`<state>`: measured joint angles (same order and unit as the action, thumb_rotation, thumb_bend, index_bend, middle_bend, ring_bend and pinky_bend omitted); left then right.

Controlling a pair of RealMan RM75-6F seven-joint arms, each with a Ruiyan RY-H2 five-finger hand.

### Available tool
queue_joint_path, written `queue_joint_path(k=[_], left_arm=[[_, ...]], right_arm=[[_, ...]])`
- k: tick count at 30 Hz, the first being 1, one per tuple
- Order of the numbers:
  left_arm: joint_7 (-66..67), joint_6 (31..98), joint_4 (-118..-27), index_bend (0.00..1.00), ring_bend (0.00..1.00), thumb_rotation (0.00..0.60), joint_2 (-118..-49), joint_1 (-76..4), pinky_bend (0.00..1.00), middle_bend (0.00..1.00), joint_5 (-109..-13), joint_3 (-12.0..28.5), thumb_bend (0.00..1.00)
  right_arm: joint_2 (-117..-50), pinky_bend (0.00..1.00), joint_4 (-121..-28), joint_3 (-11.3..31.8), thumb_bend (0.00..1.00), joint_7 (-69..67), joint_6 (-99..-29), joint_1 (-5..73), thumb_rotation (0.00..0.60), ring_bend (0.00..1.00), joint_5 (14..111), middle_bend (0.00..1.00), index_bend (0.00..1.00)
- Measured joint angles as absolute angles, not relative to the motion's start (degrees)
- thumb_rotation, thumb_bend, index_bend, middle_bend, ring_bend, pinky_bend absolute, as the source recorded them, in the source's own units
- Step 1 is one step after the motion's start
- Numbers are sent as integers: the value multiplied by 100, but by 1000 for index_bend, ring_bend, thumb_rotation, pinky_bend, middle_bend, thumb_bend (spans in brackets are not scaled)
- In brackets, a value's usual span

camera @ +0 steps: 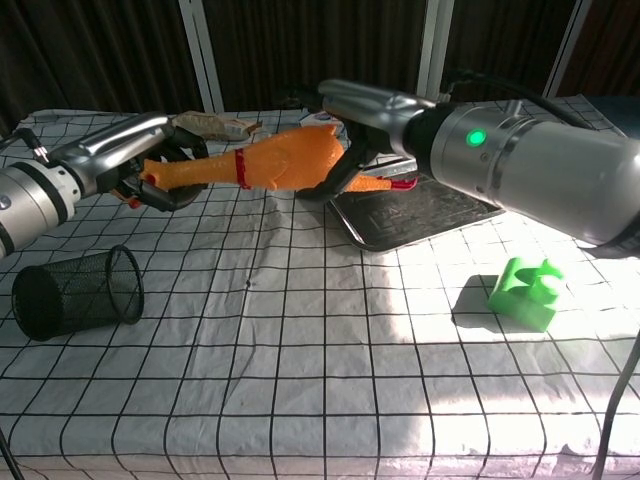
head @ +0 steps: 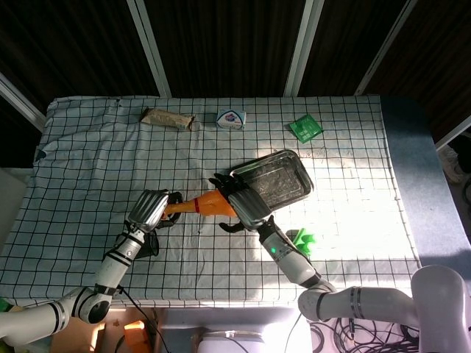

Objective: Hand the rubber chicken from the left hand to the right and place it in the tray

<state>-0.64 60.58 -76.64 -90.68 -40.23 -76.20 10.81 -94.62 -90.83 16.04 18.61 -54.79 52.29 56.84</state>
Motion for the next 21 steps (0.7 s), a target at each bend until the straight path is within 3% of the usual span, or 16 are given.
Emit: queue_joint_path(k=[5, 7, 10, 11, 14, 15, 17, 21], left_arm=[[-16, 6122, -7715, 613, 535, 600, -9087, -4015, 717, 767, -7644, 1082, 826], [-5, 6143, -7712, 613, 535, 600, -9103, -4010, 717, 767, -7632, 1095, 826], [-10, 6156, -7716, 613, 535, 600, -9099, -3998, 717, 768, -7622, 1102, 827], [-16, 6156, -7723, 613, 535, 600, -9096, -3996, 717, 767, -7620, 1103, 827], [-39, 6155, -7769, 612, 536, 600, -9089, -3987, 717, 768, -7614, 1101, 826], [-37, 6159, -7780, 612, 536, 600, -9091, -3982, 717, 768, -7614, 1099, 826], [-42, 6162, -7794, 612, 536, 600, -9093, -3979, 717, 768, -7619, 1094, 826], [-84, 6157, -7827, 611, 534, 600, -9075, -3969, 716, 766, -7634, 1082, 819]], right_arm=[[-9529, 1, -9029, 1581, 162, 1899, -5391, 5277, 600, 0, 5566, 0, 0], [-9588, 71, -9003, 1581, 163, 1938, -5359, 5311, 600, 14, 5463, 47, 39], [-9701, 384, -8940, 1591, 213, 2021, -5498, 5324, 600, 265, 5447, 353, 390], [-9745, 515, -8916, 1596, 257, 2044, -5575, 5324, 600, 406, 5463, 480, 537], [-9911, 750, -8815, 1623, 404, 2078, -5852, 5308, 600, 705, 5553, 766, 863], [-9976, 806, -8770, 1640, 446, 2080, -5961, 5295, 600, 762, 5599, 823, 935], [-10074, 869, -8712, 1672, 481, 2056, -6105, 5267, 600, 809, 5678, 872, 994], [-10139, 897, -8639, 1701, 500, 2104, -6223, 5223, 600, 824, 5767, 889, 1000]])
